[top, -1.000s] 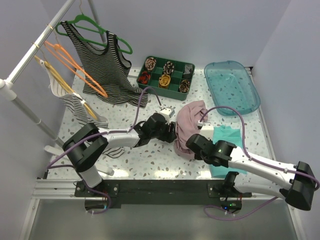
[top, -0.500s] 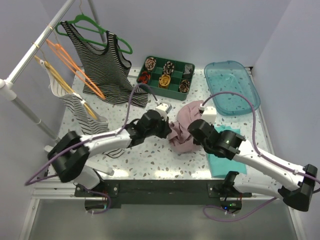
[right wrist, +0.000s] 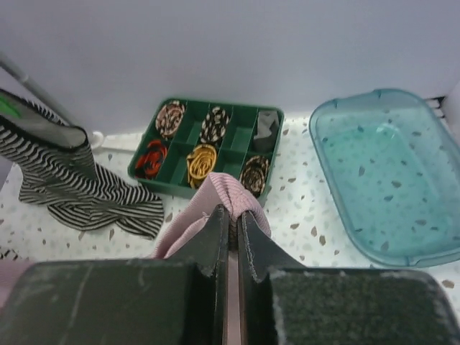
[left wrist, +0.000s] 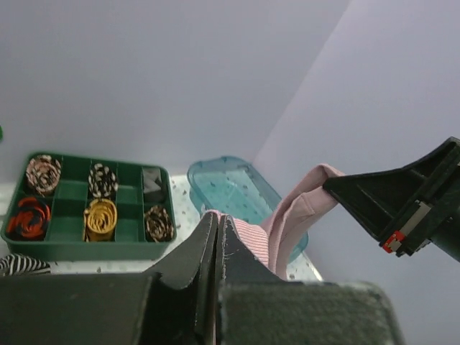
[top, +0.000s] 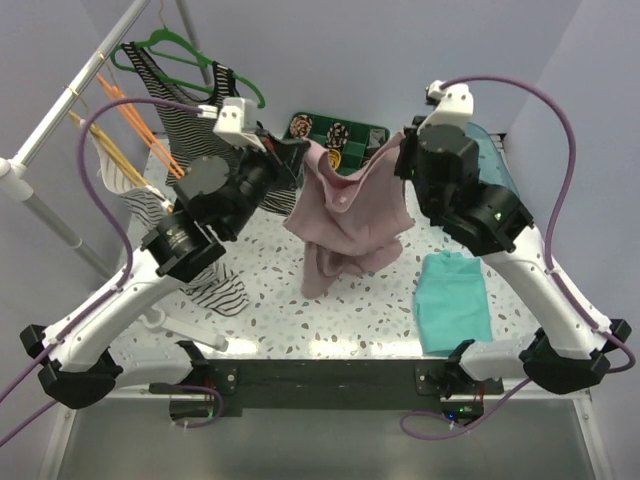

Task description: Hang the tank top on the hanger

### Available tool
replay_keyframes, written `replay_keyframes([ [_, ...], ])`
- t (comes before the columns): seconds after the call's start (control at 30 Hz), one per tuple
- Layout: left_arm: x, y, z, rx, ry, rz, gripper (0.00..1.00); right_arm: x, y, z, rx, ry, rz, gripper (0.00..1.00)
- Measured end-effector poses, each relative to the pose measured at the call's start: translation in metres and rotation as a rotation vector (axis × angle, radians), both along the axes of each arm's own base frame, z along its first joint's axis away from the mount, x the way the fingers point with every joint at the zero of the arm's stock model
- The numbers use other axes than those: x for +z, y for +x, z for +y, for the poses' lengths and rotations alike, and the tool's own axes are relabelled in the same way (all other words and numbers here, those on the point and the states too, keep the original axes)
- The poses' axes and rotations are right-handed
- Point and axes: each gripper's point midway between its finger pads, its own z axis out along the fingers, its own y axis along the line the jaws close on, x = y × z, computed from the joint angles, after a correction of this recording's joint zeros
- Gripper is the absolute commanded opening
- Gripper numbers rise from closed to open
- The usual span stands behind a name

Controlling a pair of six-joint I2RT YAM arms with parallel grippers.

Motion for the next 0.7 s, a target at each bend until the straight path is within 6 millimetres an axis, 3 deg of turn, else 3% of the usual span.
replay_keyframes([
  [0.17,0.044,0.002,0.021,0.088,-0.035,-0.048,0.0,0.068,0.008,-0.012,-0.018,0.022,-0.125,0.0],
  [0.27,0.04,0.005,0.026,0.118,-0.02,-0.033,0.0,0.072,0.003,-0.016,-0.011,0.025,-0.141,0.0],
  [0.33,0.027,0.008,0.026,0.135,0.009,-0.007,0.0,0.052,-0.001,-0.019,-0.006,0.005,-0.113,0.0],
  [0.4,-0.001,0.012,0.023,0.141,0.053,0.039,0.0,0.019,-0.005,-0.017,0.014,-0.009,-0.063,0.0],
  [0.43,-0.016,0.013,0.02,0.138,0.072,0.063,0.0,-0.007,-0.008,-0.016,0.028,-0.024,-0.019,0.0],
  [0.5,-0.063,0.014,0.015,0.126,0.14,0.138,0.0,-0.066,-0.016,-0.013,0.063,-0.048,0.085,0.02],
  [0.57,-0.115,0.011,0.011,0.1,0.213,0.218,0.04,-0.123,-0.025,-0.009,0.094,-0.065,0.193,0.12],
  [0.6,-0.142,0.008,0.009,0.085,0.244,0.259,0.14,-0.16,-0.031,-0.007,0.108,-0.077,0.26,0.19],
  [0.63,-0.176,0.002,0.009,0.063,0.287,0.313,0.25,-0.194,-0.04,-0.008,0.12,-0.093,0.333,0.36],
  [0.67,-0.206,-0.004,0.01,0.047,0.328,0.365,0.38,-0.226,-0.05,-0.01,0.129,-0.107,0.404,0.43],
  [0.7,-0.227,-0.009,0.011,0.031,0.36,0.4,0.58,-0.245,-0.057,-0.011,0.133,-0.107,0.449,0.53],
])
